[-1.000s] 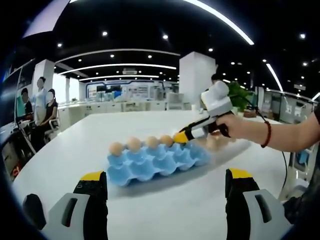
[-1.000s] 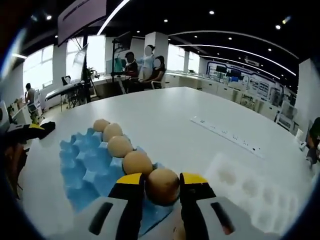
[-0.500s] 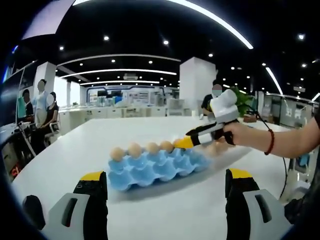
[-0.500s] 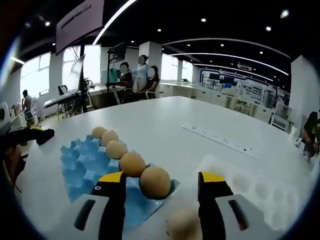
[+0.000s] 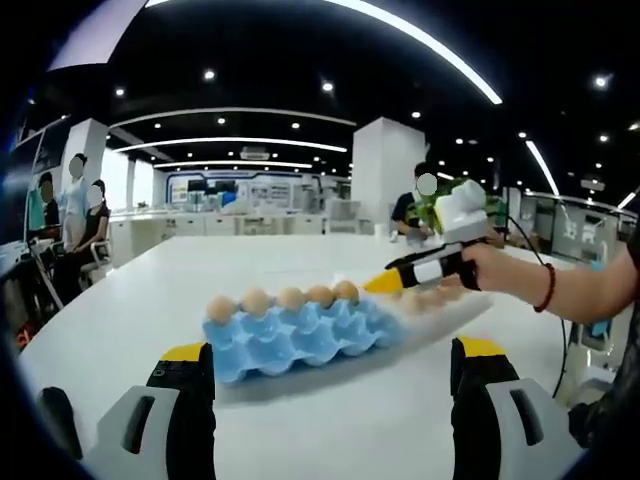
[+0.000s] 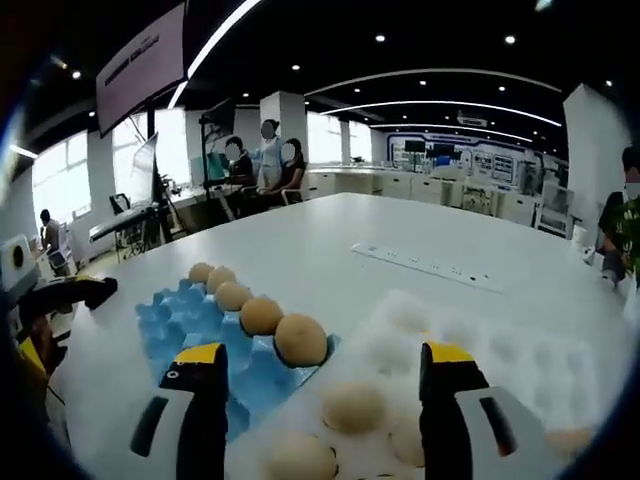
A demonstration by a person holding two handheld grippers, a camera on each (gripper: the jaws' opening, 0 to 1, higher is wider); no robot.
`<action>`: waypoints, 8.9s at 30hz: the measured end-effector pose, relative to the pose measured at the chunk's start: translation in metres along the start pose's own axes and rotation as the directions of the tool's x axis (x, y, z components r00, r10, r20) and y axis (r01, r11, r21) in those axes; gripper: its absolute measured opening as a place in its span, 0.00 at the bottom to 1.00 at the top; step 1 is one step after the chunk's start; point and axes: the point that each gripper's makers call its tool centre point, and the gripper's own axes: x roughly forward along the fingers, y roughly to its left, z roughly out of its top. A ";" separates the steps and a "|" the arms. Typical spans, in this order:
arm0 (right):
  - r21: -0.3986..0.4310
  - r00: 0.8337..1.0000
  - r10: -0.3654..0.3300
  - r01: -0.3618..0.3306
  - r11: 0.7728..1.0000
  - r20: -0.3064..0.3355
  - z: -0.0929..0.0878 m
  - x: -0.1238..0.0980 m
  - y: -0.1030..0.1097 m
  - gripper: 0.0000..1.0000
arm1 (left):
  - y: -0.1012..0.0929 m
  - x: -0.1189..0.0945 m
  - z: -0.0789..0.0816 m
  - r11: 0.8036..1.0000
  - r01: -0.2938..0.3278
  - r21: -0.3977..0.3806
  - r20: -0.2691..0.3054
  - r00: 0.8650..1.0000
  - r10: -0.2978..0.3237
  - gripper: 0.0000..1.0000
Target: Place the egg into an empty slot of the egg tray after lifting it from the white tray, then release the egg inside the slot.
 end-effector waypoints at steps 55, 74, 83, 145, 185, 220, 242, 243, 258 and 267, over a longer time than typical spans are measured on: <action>-0.034 0.946 -0.125 0.120 0.992 -0.300 -0.032 -0.003 -0.020 0.28 | -0.001 0.005 -0.001 0.999 -0.013 0.045 -0.015 1.000 0.013 1.00; 0.046 0.944 -0.155 0.176 0.983 -0.290 -0.032 -0.007 -0.022 0.27 | -0.001 0.002 0.001 0.999 -0.008 0.052 -0.009 1.000 0.009 1.00; 0.070 0.967 -0.141 0.159 0.985 -0.211 -0.025 -0.017 -0.021 0.27 | -0.003 0.000 0.003 0.999 -0.004 0.044 0.006 1.000 0.004 1.00; -0.041 0.988 0.142 -0.145 0.989 -0.067 0.027 0.036 0.122 0.27 | 0.007 -0.009 -0.004 0.994 -0.038 0.103 -0.039 0.998 0.042 1.00; -0.059 0.960 0.274 -0.277 0.959 -0.057 0.043 0.096 0.196 0.27 | 0.017 -0.012 -0.014 0.994 -0.058 0.094 -0.071 0.995 0.064 1.00; -0.176 0.926 0.337 -0.365 0.914 -0.168 0.016 0.130 0.206 0.28 | 0.030 -0.016 -0.018 0.994 -0.070 0.083 -0.082 0.994 0.077 1.00; -0.209 0.936 0.350 -0.350 0.913 -0.036 0.036 0.109 0.210 0.60 | 0.013 -0.011 -0.023 0.995 -0.003 0.099 -0.104 0.995 0.014 1.00; -0.210 0.936 0.349 -0.349 0.913 -0.034 0.037 0.109 0.209 0.61 | 0.012 -0.011 -0.023 0.995 -0.003 0.095 -0.102 0.995 0.012 1.00; -0.142 0.952 0.304 -0.307 0.941 -0.042 0.030 0.093 0.181 0.84 | 0.010 -0.009 -0.022 0.996 -0.005 0.090 -0.098 0.995 0.014 1.00; -0.123 0.970 0.241 -0.241 0.963 -0.018 0.032 0.081 0.157 0.90 | 0.013 -0.010 -0.020 0.996 -0.022 0.085 -0.088 0.996 0.030 1.00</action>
